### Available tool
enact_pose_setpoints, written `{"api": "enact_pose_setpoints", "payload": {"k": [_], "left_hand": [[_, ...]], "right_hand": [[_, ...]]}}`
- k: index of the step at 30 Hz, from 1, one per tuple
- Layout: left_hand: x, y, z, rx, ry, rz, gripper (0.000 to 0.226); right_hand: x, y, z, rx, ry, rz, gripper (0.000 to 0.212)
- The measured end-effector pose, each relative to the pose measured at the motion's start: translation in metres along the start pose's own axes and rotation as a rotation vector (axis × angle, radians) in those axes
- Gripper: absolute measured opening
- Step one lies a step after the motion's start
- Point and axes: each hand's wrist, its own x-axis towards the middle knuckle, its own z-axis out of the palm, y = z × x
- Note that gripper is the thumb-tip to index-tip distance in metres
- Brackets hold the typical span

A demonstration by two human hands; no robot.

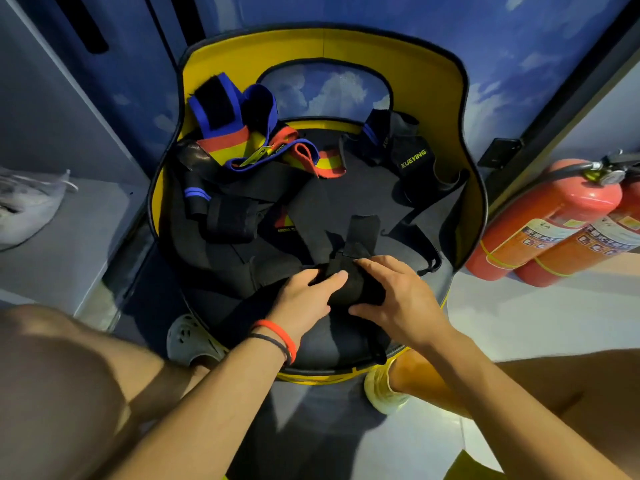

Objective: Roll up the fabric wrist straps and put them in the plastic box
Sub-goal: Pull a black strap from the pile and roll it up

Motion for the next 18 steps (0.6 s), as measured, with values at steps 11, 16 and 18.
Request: {"api": "enact_pose_setpoints", "payload": {"k": [11, 16, 18], "left_hand": [[-0.004, -0.015, 0.001, -0.316, -0.072, 0.002, 0.056], [-0.007, -0.013, -0.004, -0.360, -0.032, 0.086, 0.058], [-0.009, -0.010, -0.007, -0.352, -0.053, 0.125, 0.069]], "right_hand": [[-0.004, 0.006, -0.013, 0.195, -0.120, -0.072, 0.075], [-0.007, 0.002, -0.020, 0.207, -0.026, -0.195, 0.075], [-0.006, 0.000, -0.024, 0.206, -0.003, -0.223, 0.075]]}}
